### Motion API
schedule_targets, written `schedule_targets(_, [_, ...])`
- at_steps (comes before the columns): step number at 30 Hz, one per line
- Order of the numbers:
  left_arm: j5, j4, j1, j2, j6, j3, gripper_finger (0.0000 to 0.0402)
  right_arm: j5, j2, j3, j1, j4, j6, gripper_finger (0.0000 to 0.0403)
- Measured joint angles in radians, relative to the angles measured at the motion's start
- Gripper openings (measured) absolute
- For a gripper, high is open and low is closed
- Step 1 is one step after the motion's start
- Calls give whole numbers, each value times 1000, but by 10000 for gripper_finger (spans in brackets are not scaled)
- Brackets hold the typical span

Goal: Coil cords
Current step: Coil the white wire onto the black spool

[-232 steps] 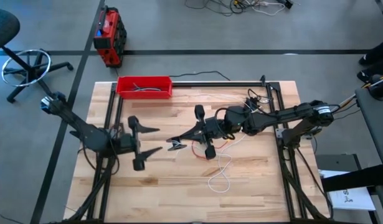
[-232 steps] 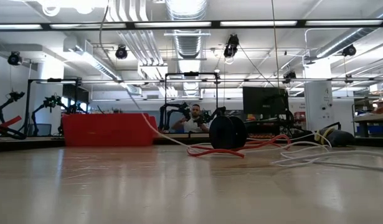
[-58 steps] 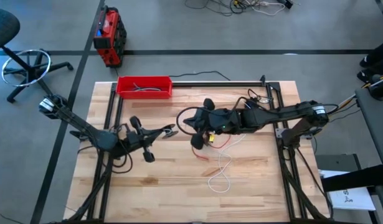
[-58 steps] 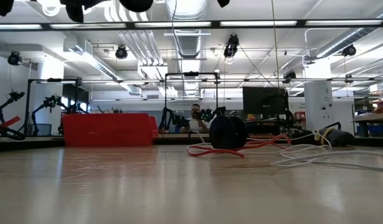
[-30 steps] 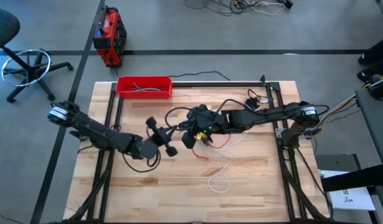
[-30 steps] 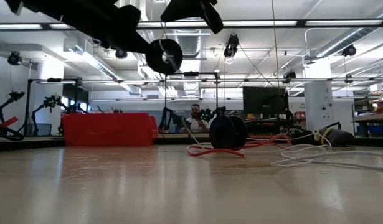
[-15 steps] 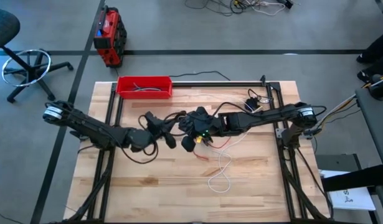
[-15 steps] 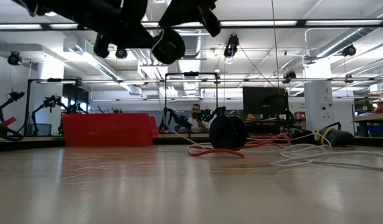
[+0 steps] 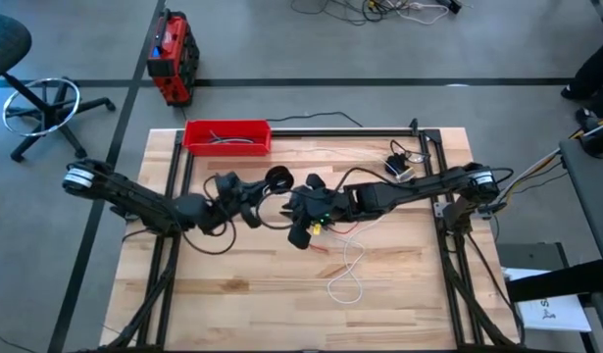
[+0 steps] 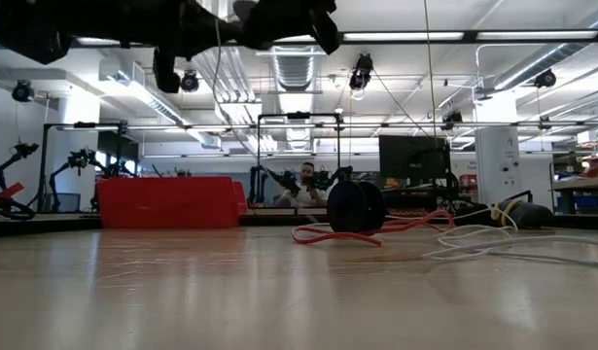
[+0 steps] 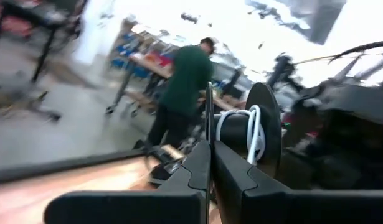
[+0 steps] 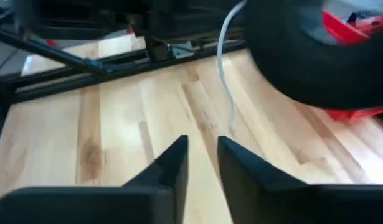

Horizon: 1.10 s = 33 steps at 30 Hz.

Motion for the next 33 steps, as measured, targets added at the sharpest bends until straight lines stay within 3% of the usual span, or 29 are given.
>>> schedule_targets(6, [165,65,-2,-87,180,-11,0,27,14,-7,9,80,-55,128])
schedule_targets(13, [267,62,-30,-198,199,-21,0,58,108,-13,45,420,-269,148])
schedule_targets(19, [270,57,-66,-264,221,-41,0,179,171,-13,56,573,-335,130])
schedule_targets(28, [269,59,-77,-305,237,-58,0,180,188,-13,83,551,-308,87])
schedule_targets(33, [269,59,-77,-303,236,-57,0,173,189,-13,79,510,-284,30])
